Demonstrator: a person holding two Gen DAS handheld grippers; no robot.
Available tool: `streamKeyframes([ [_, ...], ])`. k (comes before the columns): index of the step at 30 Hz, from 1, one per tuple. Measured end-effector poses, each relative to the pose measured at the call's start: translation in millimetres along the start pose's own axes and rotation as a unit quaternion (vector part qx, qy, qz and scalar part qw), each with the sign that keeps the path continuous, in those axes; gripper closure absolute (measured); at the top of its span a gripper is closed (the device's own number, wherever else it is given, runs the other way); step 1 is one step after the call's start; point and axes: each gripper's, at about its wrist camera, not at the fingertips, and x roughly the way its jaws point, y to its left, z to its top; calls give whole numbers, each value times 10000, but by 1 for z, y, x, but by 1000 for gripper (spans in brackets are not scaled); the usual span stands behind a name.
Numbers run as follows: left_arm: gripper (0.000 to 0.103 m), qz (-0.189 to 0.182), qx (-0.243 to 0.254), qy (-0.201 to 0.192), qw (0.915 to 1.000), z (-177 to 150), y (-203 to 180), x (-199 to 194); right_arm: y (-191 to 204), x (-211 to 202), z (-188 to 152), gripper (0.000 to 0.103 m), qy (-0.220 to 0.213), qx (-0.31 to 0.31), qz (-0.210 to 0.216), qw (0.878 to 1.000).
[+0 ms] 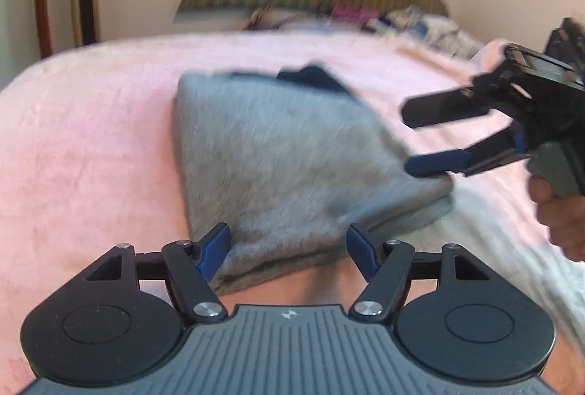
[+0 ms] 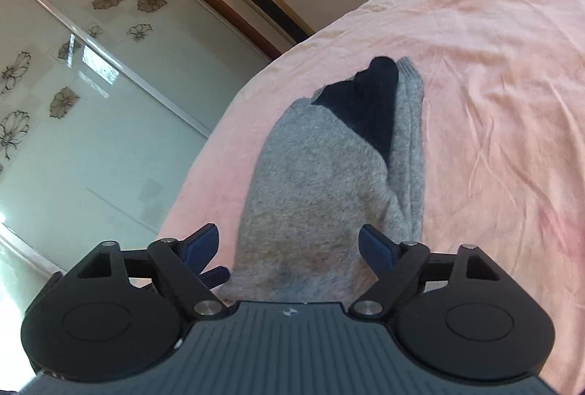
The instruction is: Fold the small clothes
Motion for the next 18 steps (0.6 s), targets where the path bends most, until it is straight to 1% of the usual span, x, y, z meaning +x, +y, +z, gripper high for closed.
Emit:
streamKeyframes([
  [1, 33, 79, 97, -127, 9998, -3, -1, 0, -6, 7, -4, 13, 186, 66, -45, 9998],
  [2, 33, 95, 129, -84, 9998, -2, -2, -1, -13, 13, -8, 17, 296, 61, -113, 9995],
  [3, 33, 88, 80, -74, 9999, 0, -2, -8, -15, 10, -10, 24, 199, 26, -91, 9998],
  [4, 33, 13, -30, -155, 9999, 2, 1, -17, -14, 5, -8, 24, 215, 130, -109, 9996],
  [5, 33, -58, -194, -308, 9993, 3, 7, -27, -11, -3, -6, 23, 189, 215, -129, 9995],
  [6, 32, -44, -368, -384, 9986, 4, 13, -32, -8, -13, -5, 22, 71, 172, -90, 9998],
  [7, 31, 23, -665, -379, 9971, 5, 23, -35, -7, -24, -4, 17, -42, 91, -97, 9999],
  [8, 31, 8, -1072, -297, 9938, 6, 36, -33, -8, -32, -4, 15, -103, 76, -191, 9997],
  [9, 31, -122, -1587, -143, 9871, 5, 51, -27, -13, -36, -3, 14, -105, 119, -342, 9993],
  [10, 31, -309, -2160, 70, 9759, 3, 67, -18, -20, -37, -3, 16, -35, 167, -450, 9988],
  [11, 32, -538, -2630, 207, 9631, 1, 78, -10, -26, -34, -5, 17, 67, 245, -562, 9981],
  [12, 32, -683, -2858, 92, 9558, -1, 84, -8, -31, -29, -7, 20, 193, 316, -671, 9971],
  [13, 32, -822, -2986, 156, 9507, 1, 86, -3, -35, -22, -9, 26, 305, 352, -702, 9964],
  [14, 33, -911, -3098, 197, 9462, 3, 87, 1, -35, -19, -11, 27, 268, 323, -636, 9971],
  [15, 38, -955, -3151, 232, 9440, 6, 86, 5, -35, -14, -12, 33, 314, 390, -585, 9970],
  [16, 64, -979, -3147, 347, 9435, 8, 84, 10, -34, -9, -11, 47, 372, 444, -568, 9967],
  [17, 83, -963, -3119, 502, 9439, 9, 82, 15, -34, -2, -12, 55, 490, 451, -591, 9960],
  [18, 84, -937, -3069, 534, 9456, 10, 80, 14, -32, 4, -12, 72, 584, 357, -649, 9955],
])
